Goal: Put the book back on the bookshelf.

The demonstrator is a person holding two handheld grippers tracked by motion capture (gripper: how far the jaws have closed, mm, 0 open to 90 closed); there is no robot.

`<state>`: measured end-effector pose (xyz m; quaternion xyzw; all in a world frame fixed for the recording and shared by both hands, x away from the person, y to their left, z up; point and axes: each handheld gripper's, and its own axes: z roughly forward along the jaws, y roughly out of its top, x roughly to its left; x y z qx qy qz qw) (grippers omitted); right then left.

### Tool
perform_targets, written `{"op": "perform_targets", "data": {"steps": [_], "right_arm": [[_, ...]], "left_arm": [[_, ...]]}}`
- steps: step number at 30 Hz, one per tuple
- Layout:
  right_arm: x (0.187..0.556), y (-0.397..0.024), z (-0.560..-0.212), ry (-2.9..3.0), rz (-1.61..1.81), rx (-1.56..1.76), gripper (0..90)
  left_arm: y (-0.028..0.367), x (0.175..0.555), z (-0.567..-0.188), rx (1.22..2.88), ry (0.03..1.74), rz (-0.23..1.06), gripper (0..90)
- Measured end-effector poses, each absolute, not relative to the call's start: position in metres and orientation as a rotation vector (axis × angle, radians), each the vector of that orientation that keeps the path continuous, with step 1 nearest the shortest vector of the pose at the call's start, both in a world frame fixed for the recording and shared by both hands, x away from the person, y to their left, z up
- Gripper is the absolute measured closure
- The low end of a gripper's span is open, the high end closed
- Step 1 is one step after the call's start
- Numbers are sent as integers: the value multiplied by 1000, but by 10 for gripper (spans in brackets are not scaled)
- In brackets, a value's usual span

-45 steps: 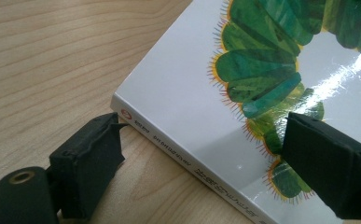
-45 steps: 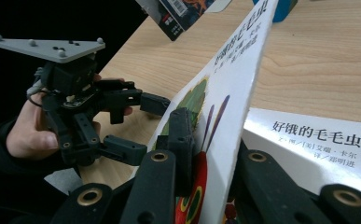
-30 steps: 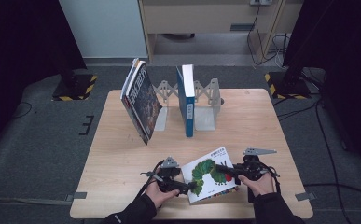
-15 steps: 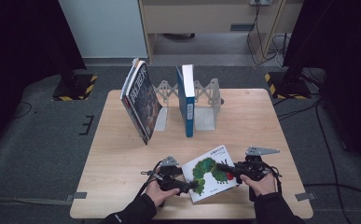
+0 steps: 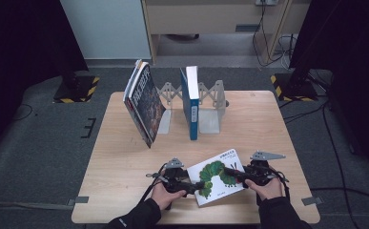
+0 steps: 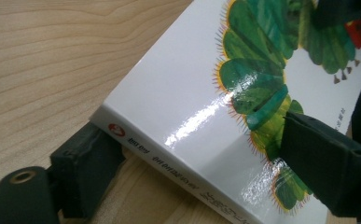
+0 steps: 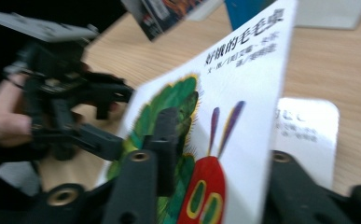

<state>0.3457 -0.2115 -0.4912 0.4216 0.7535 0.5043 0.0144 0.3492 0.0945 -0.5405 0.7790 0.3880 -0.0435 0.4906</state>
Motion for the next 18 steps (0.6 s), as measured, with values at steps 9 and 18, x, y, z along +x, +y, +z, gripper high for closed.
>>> {"op": "perform_targets", "data": {"steps": [9, 18], "right_arm": [[347, -205, -497, 2350, 1350, 1299, 408], [348, -204, -506, 2362, 1284, 1352, 325]], "left_arm": [[95, 350, -540, 1888, 964, -87, 233], [95, 351, -540, 1900, 959, -80, 296]]}}
